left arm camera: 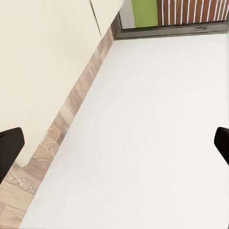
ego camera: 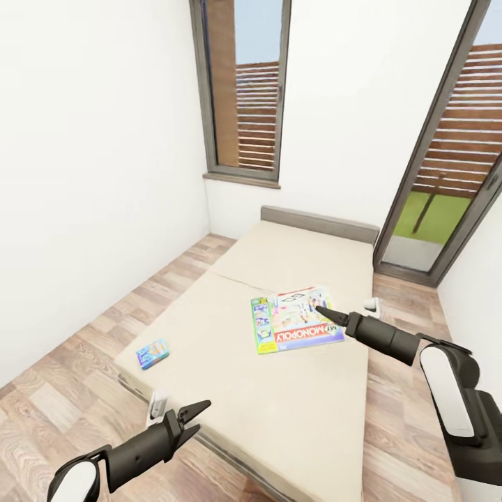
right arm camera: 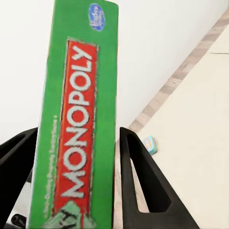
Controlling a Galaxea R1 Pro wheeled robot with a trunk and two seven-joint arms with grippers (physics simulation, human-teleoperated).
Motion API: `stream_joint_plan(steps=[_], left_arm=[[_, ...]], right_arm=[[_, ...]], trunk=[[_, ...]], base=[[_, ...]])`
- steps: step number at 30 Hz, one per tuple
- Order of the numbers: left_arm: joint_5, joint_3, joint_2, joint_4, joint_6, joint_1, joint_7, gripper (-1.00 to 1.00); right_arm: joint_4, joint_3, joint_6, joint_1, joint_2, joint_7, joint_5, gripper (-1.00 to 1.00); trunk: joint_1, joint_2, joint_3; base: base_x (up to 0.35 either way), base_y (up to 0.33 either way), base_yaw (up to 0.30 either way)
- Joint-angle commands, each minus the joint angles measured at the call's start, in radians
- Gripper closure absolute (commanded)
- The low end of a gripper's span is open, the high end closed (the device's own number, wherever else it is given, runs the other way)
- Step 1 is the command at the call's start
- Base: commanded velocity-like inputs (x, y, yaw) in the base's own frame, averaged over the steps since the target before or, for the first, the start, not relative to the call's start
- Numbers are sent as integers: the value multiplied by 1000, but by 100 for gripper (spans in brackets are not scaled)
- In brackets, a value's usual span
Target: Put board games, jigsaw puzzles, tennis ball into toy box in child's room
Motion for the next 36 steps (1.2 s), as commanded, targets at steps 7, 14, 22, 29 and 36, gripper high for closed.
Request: stream_joint_plan(steps=[7,14,22,29,36], left_arm=[[-8,0,-5,0,4,-1,-5,-100],[-9,0,-6,0,3,-1,-5,-100],[-9,0,-8,0,3,-1,0,-100],[-11,-13,-8,1,3,-1,3,-100],[-42,-35,-8,3,3,-2,5,-100]], right_arm=[[-1,15,6,-1,0,4,-3,100],[-1,16,6,-1,0,4,-3,100],[-1,15,5,-1,0,4,-3,100],[-1,12,5,-1,0,4,-3,100],[-1,8,-1,-1,0,6,-4,100]], trunk=[[1,-2,5],[1,-2,11],[1,-2,19],[1,-2,25],[1,-2,28]], base=[[0,0,246],[0,0,240],[0,0,242],[0,8,252],[0,177,191]])
